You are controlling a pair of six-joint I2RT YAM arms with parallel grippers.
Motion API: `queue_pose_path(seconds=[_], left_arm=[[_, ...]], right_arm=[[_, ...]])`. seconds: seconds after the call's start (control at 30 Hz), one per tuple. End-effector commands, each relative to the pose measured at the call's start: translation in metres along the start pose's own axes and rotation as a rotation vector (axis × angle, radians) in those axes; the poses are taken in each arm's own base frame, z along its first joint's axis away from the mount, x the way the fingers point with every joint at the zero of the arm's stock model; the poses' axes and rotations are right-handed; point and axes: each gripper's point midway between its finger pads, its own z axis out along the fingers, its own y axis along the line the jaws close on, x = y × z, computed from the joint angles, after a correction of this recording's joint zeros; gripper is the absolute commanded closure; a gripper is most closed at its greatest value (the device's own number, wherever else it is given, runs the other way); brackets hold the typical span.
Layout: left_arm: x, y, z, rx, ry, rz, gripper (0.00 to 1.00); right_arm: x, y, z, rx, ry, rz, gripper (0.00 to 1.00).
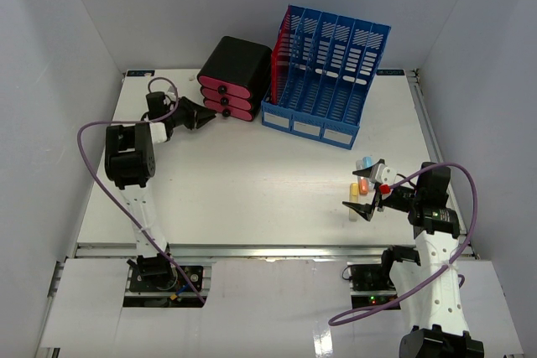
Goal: Organize the desk
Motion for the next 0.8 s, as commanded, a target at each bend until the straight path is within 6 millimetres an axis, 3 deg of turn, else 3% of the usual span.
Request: queue_pose_path(seconds=[0.0, 0.27, 0.43, 0.63, 0.77], left_arm=[[0.003, -0.035, -0.019, 0.121, 0.022, 0.111, 0.63], [0.013, -0.015, 0.002, 0.135, 0.091, 0.099, 0.49], [0.018, -0.006, 0.018, 0.138, 0.111, 0.072, 0.48], [0.010, -0.004, 0.029, 0.141, 0.095, 0.071, 0.48], [0.004, -0.012, 0.038, 0.156, 0.096, 0.080, 0.47]], right_arm=[[-0.006, 0.000, -0.001, -0.001, -0.016, -0.015, 0.11], [-0.005, -0.001, -0.001, 0.001, -0.013, -0.017, 0.11], [-0.004, -0.002, -0.001, 0.003, -0.009, -0.015, 0.11], [-0.003, -0.002, -0.001, 0.001, -0.008, -0.011, 0.11], [-0.003, -0.002, -0.001, 0.001, -0.007, -0.008, 0.11]])
